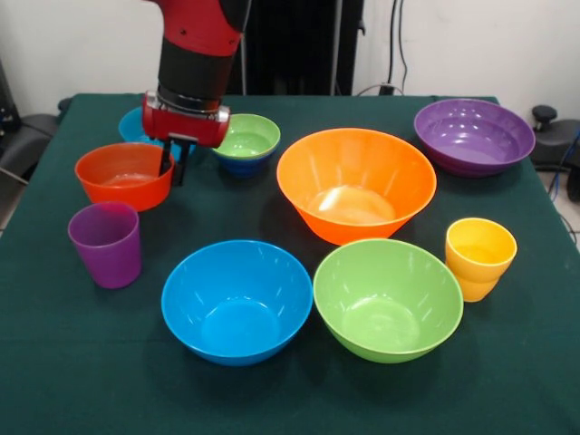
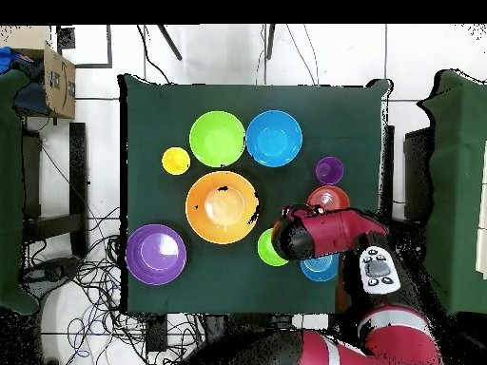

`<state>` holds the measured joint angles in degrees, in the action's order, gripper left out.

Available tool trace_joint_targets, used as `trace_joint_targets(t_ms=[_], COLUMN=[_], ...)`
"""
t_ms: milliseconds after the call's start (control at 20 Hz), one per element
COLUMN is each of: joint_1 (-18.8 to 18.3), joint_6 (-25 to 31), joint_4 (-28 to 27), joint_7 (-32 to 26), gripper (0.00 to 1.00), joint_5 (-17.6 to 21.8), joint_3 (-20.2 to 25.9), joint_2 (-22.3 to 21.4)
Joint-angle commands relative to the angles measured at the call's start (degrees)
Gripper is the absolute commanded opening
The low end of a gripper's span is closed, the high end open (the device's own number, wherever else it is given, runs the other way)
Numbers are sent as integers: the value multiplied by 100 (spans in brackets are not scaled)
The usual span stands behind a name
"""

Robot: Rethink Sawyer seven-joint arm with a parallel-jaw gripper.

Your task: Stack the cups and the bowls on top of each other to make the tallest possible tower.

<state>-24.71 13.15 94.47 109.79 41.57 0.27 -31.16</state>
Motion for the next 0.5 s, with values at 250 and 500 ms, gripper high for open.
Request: trace_joint_targets(t_ms=[250, 500], joint_1=[38, 216], joint_6=[1015, 1326], joint_4=[390, 488], joint_7=[-773, -608], gripper=[0, 0], joint_5=[-173, -306], joint_3=[887, 787], joint_2=[-866, -1107])
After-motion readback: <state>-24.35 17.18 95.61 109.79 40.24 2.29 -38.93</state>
